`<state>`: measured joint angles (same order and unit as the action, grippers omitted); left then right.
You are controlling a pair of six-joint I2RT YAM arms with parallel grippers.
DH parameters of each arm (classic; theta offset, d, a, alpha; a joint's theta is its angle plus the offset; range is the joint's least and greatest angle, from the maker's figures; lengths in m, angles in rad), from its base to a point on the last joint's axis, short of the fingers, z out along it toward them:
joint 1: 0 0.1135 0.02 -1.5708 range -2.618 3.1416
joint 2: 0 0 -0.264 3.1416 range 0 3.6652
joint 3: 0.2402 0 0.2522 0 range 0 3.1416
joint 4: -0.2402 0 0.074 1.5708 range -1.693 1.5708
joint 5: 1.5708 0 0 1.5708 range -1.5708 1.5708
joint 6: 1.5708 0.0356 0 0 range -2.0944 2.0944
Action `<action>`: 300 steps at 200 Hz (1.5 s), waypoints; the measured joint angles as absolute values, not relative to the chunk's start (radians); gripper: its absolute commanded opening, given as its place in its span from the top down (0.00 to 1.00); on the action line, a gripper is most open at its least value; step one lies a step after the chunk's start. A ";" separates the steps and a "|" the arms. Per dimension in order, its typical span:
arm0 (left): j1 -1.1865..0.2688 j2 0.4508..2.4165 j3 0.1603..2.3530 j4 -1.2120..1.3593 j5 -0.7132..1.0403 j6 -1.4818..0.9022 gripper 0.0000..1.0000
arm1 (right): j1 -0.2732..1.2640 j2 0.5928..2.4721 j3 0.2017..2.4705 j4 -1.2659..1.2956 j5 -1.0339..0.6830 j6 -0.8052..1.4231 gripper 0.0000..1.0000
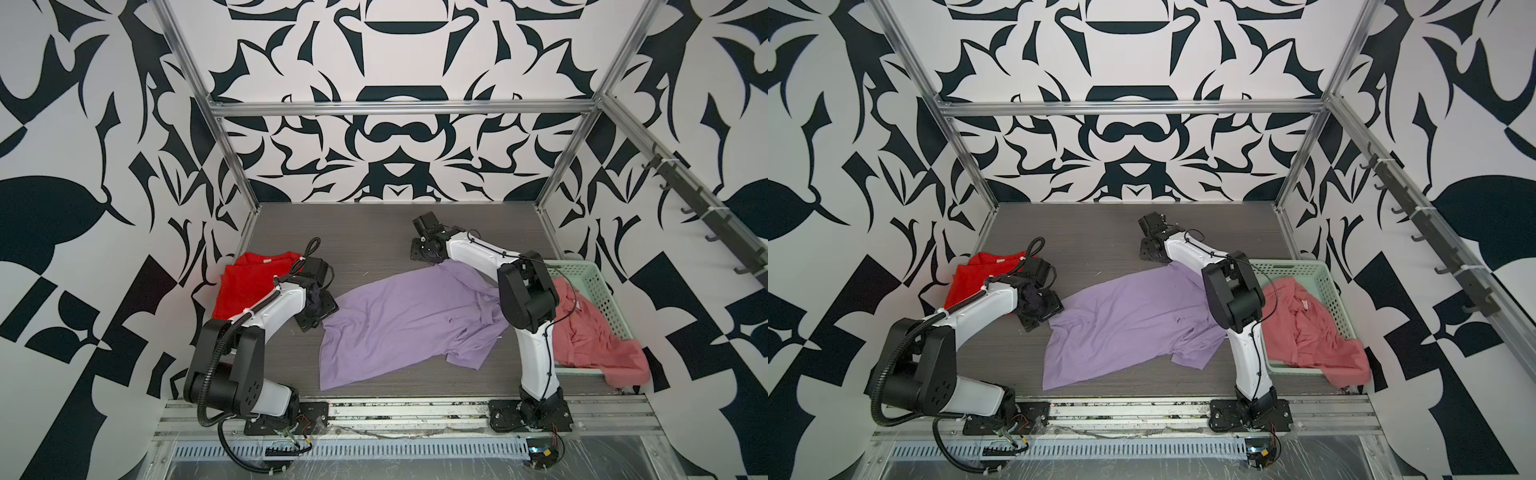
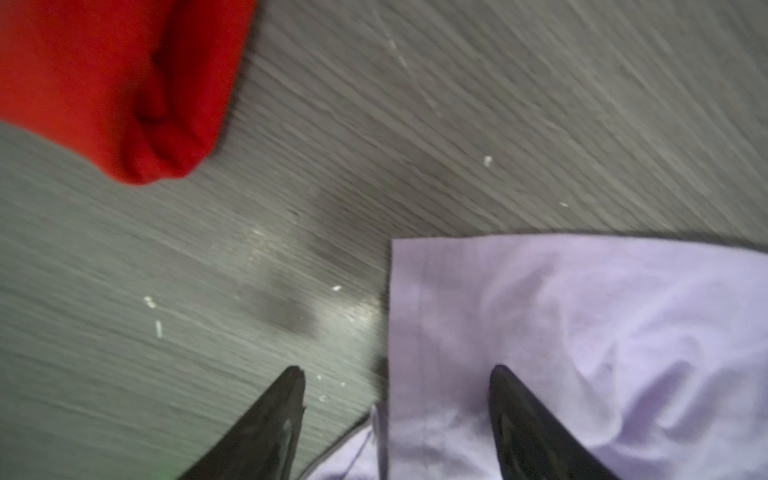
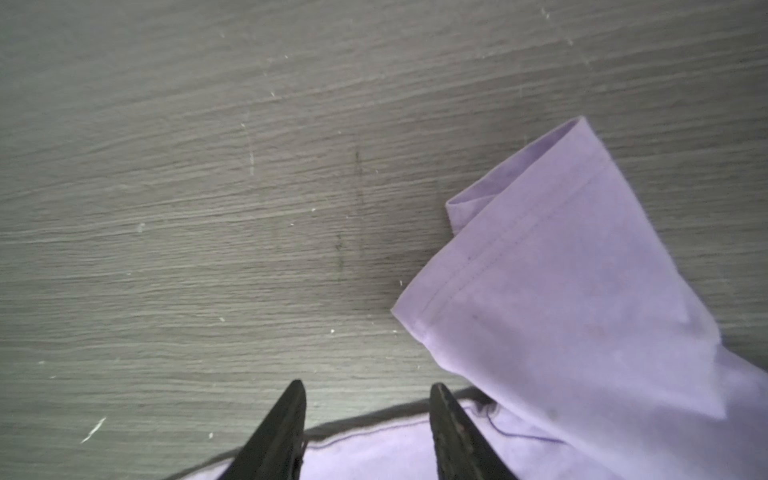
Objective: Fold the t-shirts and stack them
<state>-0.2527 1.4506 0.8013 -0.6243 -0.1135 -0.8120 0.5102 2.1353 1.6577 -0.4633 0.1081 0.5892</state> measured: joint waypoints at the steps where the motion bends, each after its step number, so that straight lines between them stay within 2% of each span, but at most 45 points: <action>1: -0.252 1.451 0.801 -0.623 -0.114 -0.812 0.28 | 0.510 2.136 1.658 -0.463 0.108 0.589 0.47; 22: -0.223 1.464 0.791 -0.580 -0.120 -0.811 0.30 | 0.510 2.168 1.687 -0.476 0.108 0.580 0.47; 63: -0.178 1.510 0.793 -0.491 -0.096 -0.817 0.45 | 0.505 2.208 1.737 -0.506 0.109 0.562 0.47; 108: -0.229 1.537 0.802 -0.472 -0.117 -0.824 0.45 | 0.497 2.209 1.734 -0.517 0.112 0.553 0.47; 155: -0.260 1.567 0.808 -0.441 -0.182 -0.859 0.86 | 0.466 2.191 1.689 -0.487 0.080 0.558 0.47; 180: -0.260 1.587 0.818 -0.412 -0.210 -0.879 1.00 | 0.454 2.190 1.686 -0.478 0.067 0.556 0.47; 238: -0.261 1.589 0.822 -0.397 -0.217 -0.875 1.00 | 0.453 2.193 1.694 -0.476 0.064 0.538 0.46; 300: -0.261 1.587 0.822 -0.398 -0.214 -0.874 1.00 | 0.466 2.254 1.827 -0.516 0.107 0.500 0.46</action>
